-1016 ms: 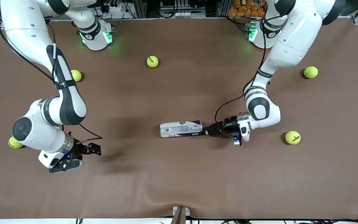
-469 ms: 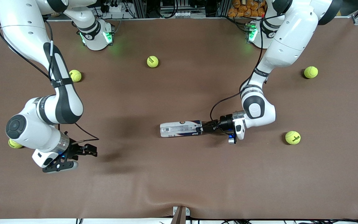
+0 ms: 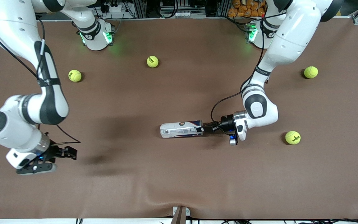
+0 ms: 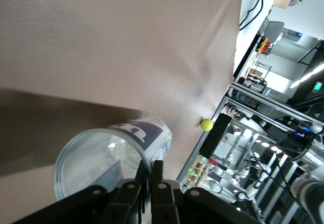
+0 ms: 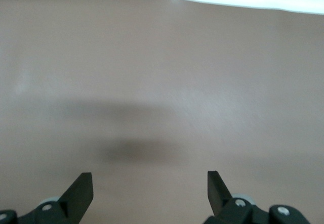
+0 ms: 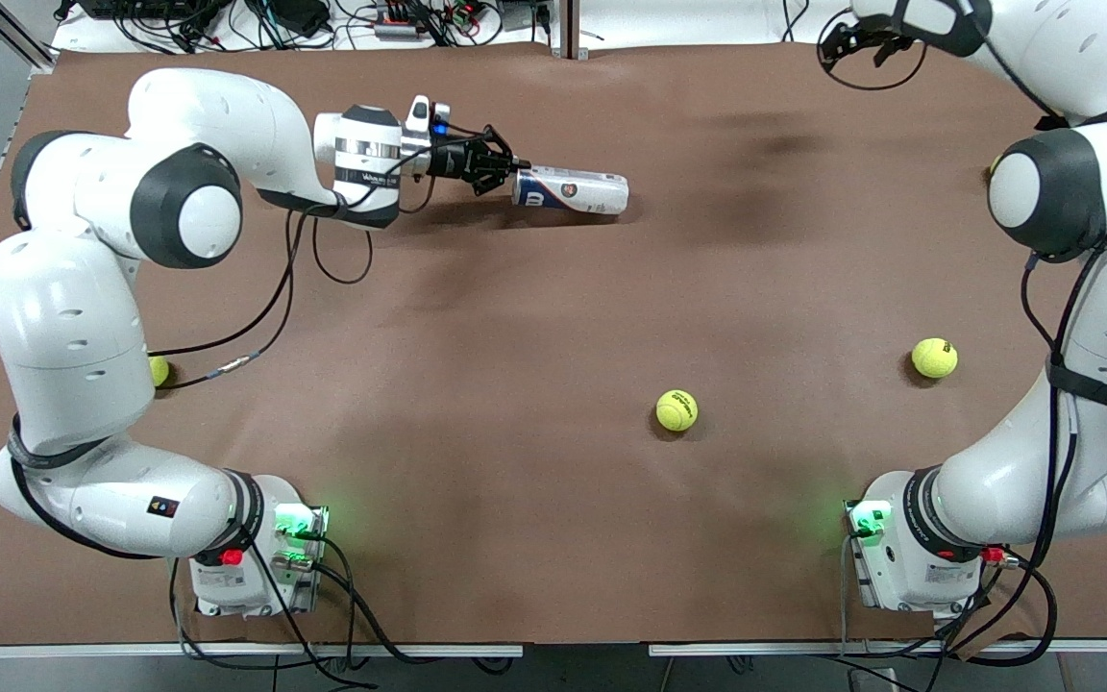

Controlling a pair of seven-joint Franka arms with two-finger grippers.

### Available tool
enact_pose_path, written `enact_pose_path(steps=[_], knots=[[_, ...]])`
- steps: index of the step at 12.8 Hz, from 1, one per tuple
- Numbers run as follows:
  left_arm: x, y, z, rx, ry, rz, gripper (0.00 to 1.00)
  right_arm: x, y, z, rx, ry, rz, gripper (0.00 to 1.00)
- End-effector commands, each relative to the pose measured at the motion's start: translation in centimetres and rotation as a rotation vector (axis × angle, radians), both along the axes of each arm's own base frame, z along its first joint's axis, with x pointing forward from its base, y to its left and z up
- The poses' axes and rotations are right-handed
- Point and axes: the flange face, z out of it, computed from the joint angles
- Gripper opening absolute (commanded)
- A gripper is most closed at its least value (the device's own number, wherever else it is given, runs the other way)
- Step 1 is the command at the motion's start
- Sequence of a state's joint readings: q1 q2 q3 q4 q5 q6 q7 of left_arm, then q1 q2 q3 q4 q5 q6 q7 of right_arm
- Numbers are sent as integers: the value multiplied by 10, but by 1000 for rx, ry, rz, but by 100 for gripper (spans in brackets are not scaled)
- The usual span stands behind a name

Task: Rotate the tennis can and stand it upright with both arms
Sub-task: 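Rotate the can upright with the left gripper and set it down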

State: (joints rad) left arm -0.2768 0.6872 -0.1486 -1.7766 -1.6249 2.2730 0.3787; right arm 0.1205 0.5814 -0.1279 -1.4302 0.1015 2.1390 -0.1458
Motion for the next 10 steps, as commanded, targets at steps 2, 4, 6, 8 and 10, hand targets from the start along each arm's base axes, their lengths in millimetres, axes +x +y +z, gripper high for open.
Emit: enact_pose_path(steps=[2,4,6,8,10], knots=[[4,-11,74,140,50,-19,0,-57,-14,128,11,137,-22,100],[9,-34,117,219,107,-36,0,-94,-20,185,27,213,-22,100],[8,-62,153,343,151,-40,0,-127,-33,229,35,212,-33,100],[7,-79,176,491,163,-37,0,-148,-43,250,6,247,-47,100],[2,-99,203,624,169,-75,0,-161,-49,268,-15,241,-86,100]])
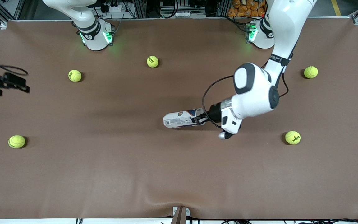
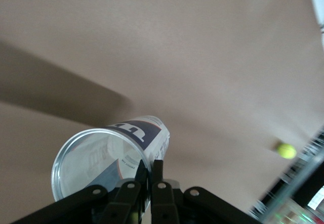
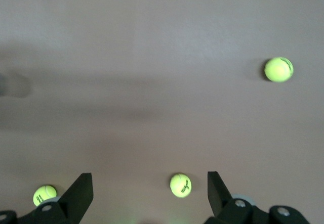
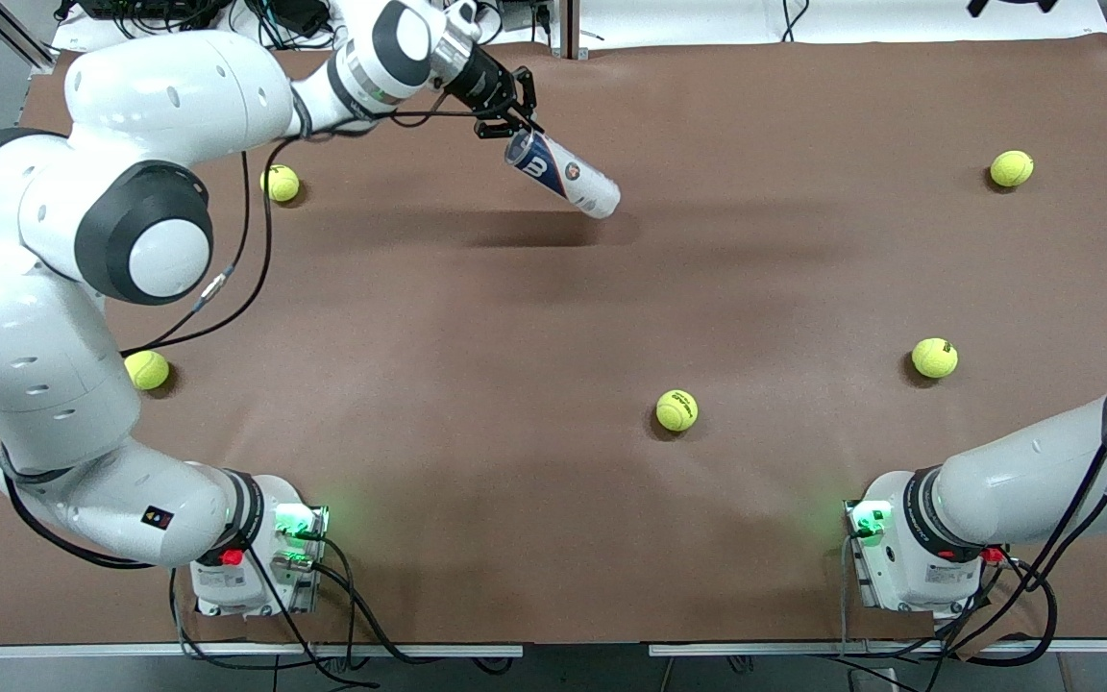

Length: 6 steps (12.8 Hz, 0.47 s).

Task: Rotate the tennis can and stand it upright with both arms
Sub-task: 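Rotate the can upright with the left gripper and set it down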

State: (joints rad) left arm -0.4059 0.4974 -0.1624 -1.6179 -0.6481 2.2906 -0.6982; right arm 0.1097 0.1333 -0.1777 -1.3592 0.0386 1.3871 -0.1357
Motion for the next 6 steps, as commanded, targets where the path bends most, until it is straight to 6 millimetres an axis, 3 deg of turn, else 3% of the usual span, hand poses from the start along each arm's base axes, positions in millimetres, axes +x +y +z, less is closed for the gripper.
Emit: enact_pose_path(steps=[1,3,6], knots=[[-1,-16,32,151,11,-33,0,-12,-9,5,-25,11,-70,100],[-17,-42,51,268,-7,-86,0,-13,-13,6,-19,14,-82,100],[-49,-90,44,413,-61,-144,0,-18,-23,13,-4,-2,-111,100]])
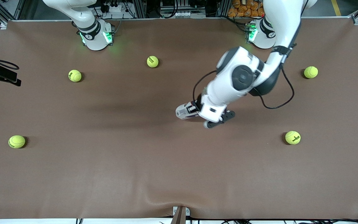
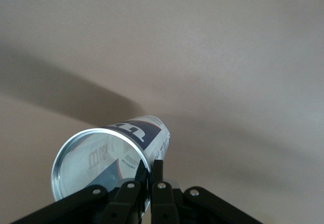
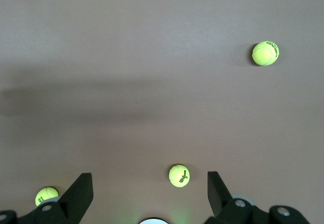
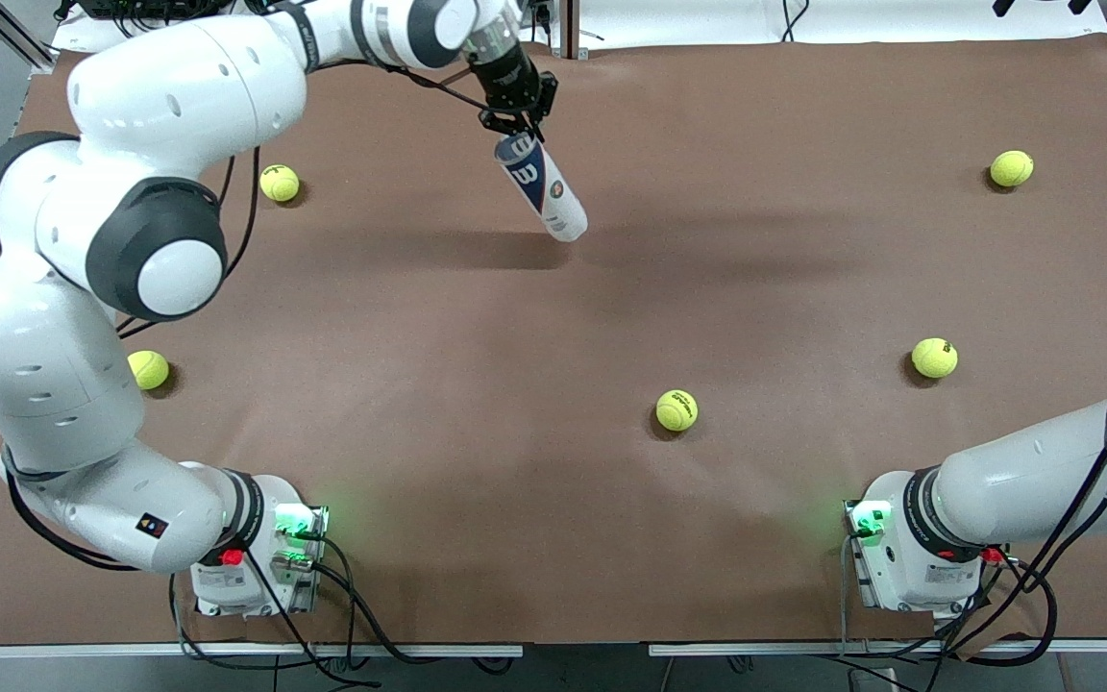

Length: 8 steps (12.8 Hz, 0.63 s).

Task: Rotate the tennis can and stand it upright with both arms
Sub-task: 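Rotate the can upright with the left gripper and set it down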

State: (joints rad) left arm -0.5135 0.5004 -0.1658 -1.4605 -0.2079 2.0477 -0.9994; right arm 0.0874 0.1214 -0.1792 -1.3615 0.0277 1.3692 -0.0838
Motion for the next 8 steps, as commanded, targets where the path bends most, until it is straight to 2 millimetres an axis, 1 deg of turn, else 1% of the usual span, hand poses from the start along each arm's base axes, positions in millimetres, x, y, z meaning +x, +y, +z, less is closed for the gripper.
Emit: enact_pose_path(steps=[1,2,4,5,6,7,8], knots=[[-21,-45,-3,114,-68,-25,0,-20,-13,18,15,-28,-44,100],[-27,-54,-2,136,-87,-19,0,-21,-18,18,15,-25,-52,100],[-36,-73,-1,146,-113,-46,0,-21,-18,19,21,-30,-53,100],[-36,-76,-2,153,-124,-51,0,-23,-19,21,21,-33,-54,100],[-40,-85,-14,180,-134,-70,0,-24,-22,22,21,-35,-62,100],[-46,-96,-21,208,-160,-90,0,-25,-24,23,23,-36,-66,100],[-49,-100,-27,243,-181,-96,0,-29,-24,28,26,-49,-65,100]])
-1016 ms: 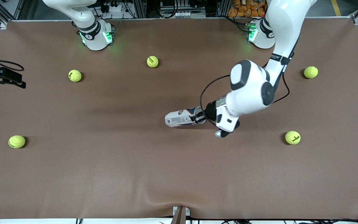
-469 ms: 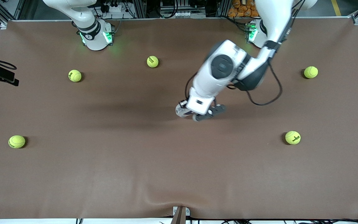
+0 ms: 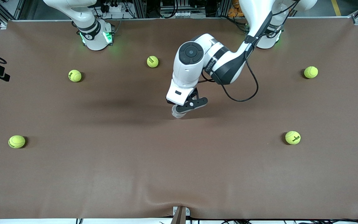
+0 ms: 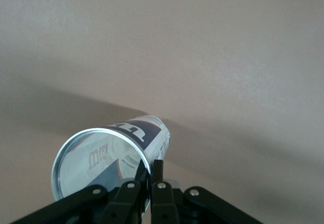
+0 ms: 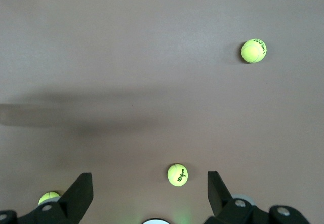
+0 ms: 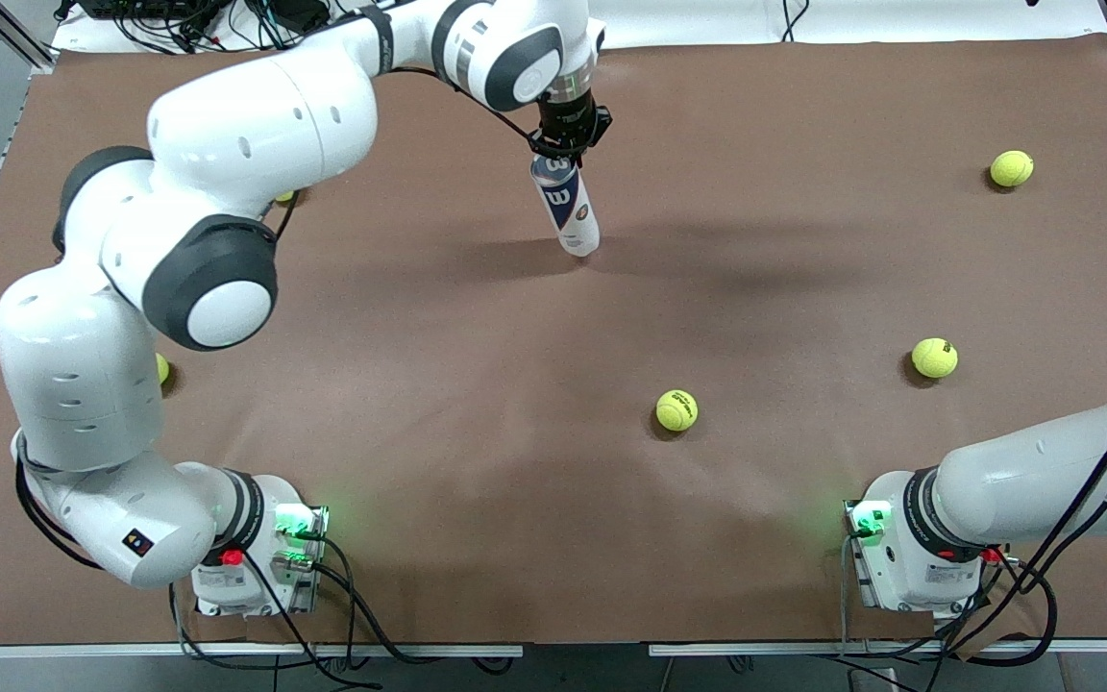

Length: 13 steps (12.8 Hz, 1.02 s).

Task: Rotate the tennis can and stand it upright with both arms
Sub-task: 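Rotate the can upright with the left gripper and set it down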

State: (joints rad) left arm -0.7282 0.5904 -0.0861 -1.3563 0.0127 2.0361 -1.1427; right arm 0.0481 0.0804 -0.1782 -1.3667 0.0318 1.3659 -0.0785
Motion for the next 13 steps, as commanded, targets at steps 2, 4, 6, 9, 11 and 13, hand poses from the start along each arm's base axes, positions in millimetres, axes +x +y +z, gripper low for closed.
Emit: enact_pose_path(steps=[2,4,6,9,11,13], knots=[[-6,-24,-9,100,-88,-19,0,-25,-2,6,24,-46,-14,100],[-4,-32,-7,88,-101,-25,0,-40,-5,5,33,-49,34,100],[-7,-39,-7,77,-112,-32,0,-39,-6,5,28,-53,98,100],[-13,-50,-15,58,-136,-49,0,-38,-9,6,24,-62,121,100],[-14,-54,-20,52,-140,-54,20,-39,-12,6,25,-56,115,100],[-16,-54,-19,54,-142,-62,100,-41,-13,4,24,-42,104,100]])
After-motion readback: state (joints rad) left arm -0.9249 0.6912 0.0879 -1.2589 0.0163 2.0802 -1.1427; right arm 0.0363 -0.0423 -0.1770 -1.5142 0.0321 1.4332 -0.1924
